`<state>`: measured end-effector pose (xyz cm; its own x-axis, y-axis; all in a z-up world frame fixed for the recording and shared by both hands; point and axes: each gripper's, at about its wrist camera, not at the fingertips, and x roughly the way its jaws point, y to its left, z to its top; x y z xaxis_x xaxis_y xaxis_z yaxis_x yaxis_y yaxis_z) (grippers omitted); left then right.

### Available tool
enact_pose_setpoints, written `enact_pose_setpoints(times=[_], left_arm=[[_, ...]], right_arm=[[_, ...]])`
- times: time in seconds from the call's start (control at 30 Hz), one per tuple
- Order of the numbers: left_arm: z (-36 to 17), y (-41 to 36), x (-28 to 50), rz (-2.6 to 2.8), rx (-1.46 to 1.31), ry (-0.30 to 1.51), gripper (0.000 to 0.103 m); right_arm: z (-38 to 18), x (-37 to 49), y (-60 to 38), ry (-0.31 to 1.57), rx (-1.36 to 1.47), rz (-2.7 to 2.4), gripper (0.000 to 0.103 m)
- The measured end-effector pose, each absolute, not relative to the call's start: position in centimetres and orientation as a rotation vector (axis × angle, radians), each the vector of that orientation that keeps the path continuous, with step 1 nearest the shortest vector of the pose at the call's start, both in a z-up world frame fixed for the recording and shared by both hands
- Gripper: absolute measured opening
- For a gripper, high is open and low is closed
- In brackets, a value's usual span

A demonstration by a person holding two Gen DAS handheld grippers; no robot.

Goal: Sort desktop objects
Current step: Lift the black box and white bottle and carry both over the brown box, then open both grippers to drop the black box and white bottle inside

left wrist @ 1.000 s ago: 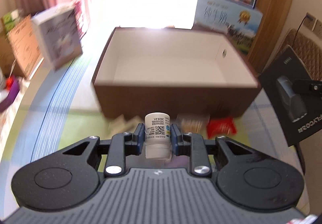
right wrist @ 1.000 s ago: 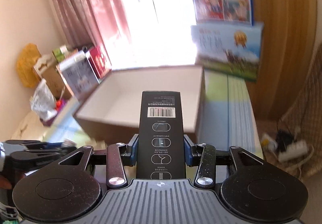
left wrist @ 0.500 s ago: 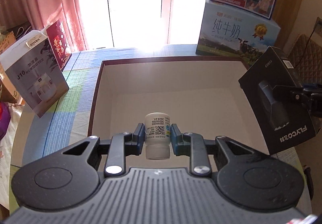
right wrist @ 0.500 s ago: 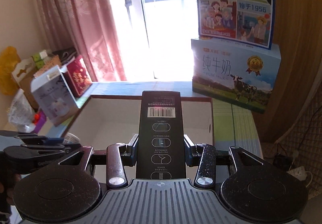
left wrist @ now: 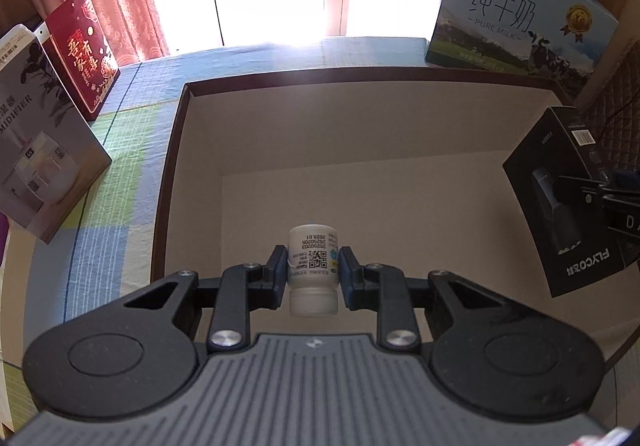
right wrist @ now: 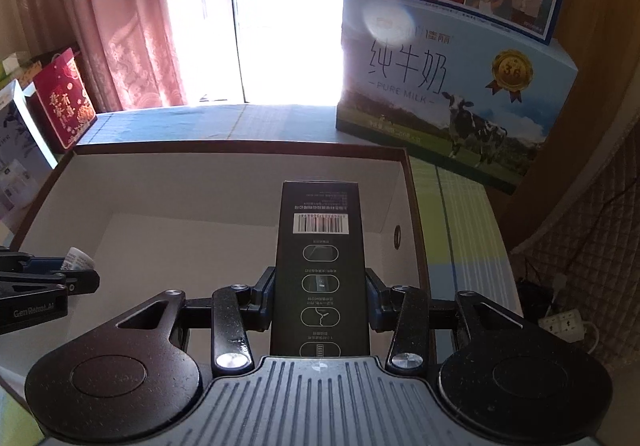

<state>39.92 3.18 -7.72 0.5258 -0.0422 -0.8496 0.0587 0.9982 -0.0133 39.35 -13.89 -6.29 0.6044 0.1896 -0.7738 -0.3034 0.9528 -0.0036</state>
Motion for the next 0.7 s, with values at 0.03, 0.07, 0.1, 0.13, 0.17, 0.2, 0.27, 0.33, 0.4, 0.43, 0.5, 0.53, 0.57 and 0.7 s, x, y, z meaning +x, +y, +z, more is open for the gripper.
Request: enact_pose_setpoints(times=[0.03,0.07,0.1,0.13,0.17,0.2,0.27,0.33,0.4,0.43,0.5,0.53,0.57,0.7], left_arm=[[-7.9,3.3,40.4,-0.058,0.018,1.015,0.023],[-8.1,3.5,40.8,-0.057,0.018,1.015,0.023],[-8.2,3.6,41.2,-0.055,0.017,1.016,0.023],[-8.4,3.7,41.5,-0.056,0.017,1.017,0.023],[-8.5,3.7,41.8,-0.056,0.018,1.016,0.023],[-8.6,3.8,42.0,-0.057,0.022,1.013,0.023],[-8.9,3.6,42.5,-0.059,0.036,1.01,0.023],[-9.1,3.5,42.8,-0.058,0.048,1.011,0.023],[-9.2,3.4,43.0,-0.065,0.048,1.012,0.023],[-9.4,3.4,43.1,-0.066,0.049,1.013,0.023],[-9.5,3.2,43.1,-0.067,0.056,1.017,0.023],[-9.6,3.2,43.2,-0.067,0.06,1.021,0.023],[-9.6,3.1,43.2,-0.069,0.063,1.024,0.023],[-9.2,2.9,42.8,-0.07,0.072,1.012,0.04]], right_arm=[[-6.5,39.7,-13.8,0.877,-0.14,0.281,0.04],[-6.6,40.1,-13.7,0.877,-0.143,0.277,0.04],[-6.8,40.4,-13.5,0.876,-0.147,0.273,0.041],[-7.0,40.6,-13.4,0.872,-0.156,0.27,0.041],[-7.0,40.8,-13.3,0.858,-0.166,0.265,0.041],[-6.9,40.9,-13.2,0.843,-0.173,0.27,0.041],[-6.7,41.0,-13.1,0.834,-0.177,0.276,0.045],[-6.4,41.0,-13.3,0.831,-0.16,0.288,0.056],[-6.2,40.8,-13.6,0.828,-0.142,0.303,0.06],[-6.1,40.6,-13.7,0.829,-0.139,0.31,0.061],[-6.0,40.3,-13.7,0.839,-0.135,0.327,0.063],[-6.1,40.1,-13.7,0.844,-0.134,0.333,0.065],[-6.1,39.9,-13.8,0.846,-0.132,0.338,0.067],[-6.1,39.0,-14.3,0.856,-0.126,0.349,0.073]])
